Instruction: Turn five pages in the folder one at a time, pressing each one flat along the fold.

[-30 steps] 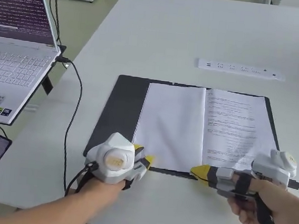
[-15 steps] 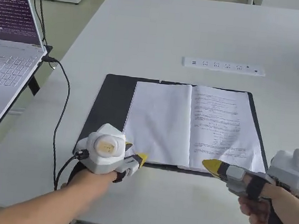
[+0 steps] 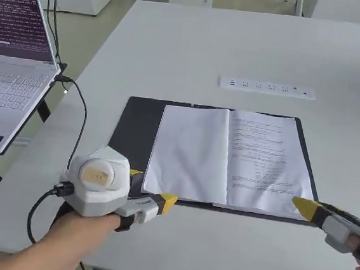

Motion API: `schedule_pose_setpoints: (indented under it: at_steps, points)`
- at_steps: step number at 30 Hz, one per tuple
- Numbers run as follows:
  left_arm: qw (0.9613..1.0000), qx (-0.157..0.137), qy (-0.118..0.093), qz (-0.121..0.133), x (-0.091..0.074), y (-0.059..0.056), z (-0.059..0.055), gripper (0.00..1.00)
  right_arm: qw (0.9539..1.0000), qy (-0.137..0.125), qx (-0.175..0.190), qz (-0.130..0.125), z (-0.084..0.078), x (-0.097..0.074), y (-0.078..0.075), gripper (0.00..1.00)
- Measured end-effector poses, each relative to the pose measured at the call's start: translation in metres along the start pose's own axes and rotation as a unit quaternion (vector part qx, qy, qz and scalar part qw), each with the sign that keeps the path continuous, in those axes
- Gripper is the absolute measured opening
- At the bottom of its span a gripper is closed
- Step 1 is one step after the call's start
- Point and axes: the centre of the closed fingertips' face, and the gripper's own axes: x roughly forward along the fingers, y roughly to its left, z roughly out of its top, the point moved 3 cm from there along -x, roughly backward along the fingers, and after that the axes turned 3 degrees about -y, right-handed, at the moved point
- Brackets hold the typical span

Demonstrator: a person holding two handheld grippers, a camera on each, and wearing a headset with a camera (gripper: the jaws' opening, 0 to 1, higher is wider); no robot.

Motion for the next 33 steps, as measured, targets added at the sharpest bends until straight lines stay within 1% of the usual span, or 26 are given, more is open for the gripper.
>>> schedule_pose_setpoints:
  at_steps: [2,3,5,8,9,12,14,16,17,22,26,30,33]
  points:
    - [1.0000,-0.010,0.000,0.001,-0.008,-0.002,0.004,0.61,1.0000,-0.001,-0.002,-0.004,0.001,-0.007,-0.004,0.35]
    - [0.9999,-0.012,-0.001,0.003,-0.011,-0.003,0.005,0.64,0.9999,-0.006,-0.010,-0.009,0.002,-0.010,-0.008,0.36]
    - [0.9999,-0.015,-0.001,0.005,-0.018,-0.007,0.008,0.70,0.9998,-0.009,-0.013,-0.016,0.003,-0.016,-0.013,0.39]
    - [0.9998,-0.017,-0.005,0.003,-0.025,-0.011,0.011,0.74,0.9995,-0.012,-0.021,-0.020,0.004,-0.024,-0.017,0.42]
    - [0.9998,-0.018,-0.006,0.003,-0.028,-0.014,0.013,0.76,0.9993,-0.011,-0.029,-0.023,0.003,-0.026,-0.020,0.43]
    - [0.9999,-0.014,-0.010,-0.001,-0.033,-0.021,0.017,0.82,0.9987,-0.012,-0.041,-0.027,0.002,-0.032,-0.023,0.45]
    - [0.9999,-0.004,-0.013,0.000,-0.035,-0.023,0.020,0.85,0.9981,-0.012,-0.050,-0.034,0.002,-0.036,-0.027,0.46]
    - [0.9999,0.002,-0.010,-0.005,-0.036,-0.028,0.022,0.85,0.9982,-0.015,-0.048,-0.034,0.001,-0.039,-0.029,0.46]
    - [0.9999,0.003,-0.010,-0.003,-0.037,-0.029,0.022,0.85,0.9982,-0.017,-0.046,-0.034,0.001,-0.039,-0.030,0.47]
    - [0.9999,0.009,-0.010,-0.007,-0.030,-0.033,0.025,0.84,0.9981,-0.021,-0.041,-0.041,0.002,-0.040,-0.036,0.47]
    - [0.9998,0.017,-0.006,-0.009,-0.023,-0.039,0.025,0.84,0.9981,-0.024,-0.039,-0.041,0.004,-0.041,-0.036,0.46]
    - [0.9997,0.021,-0.008,-0.011,-0.013,-0.044,0.027,0.83,0.9982,-0.026,-0.040,-0.037,0.005,-0.040,-0.037,0.46]
    - [0.9995,0.029,-0.003,-0.012,0.000,-0.049,0.024,0.82,0.9983,-0.019,-0.040,-0.037,0.001,-0.038,-0.039,0.46]
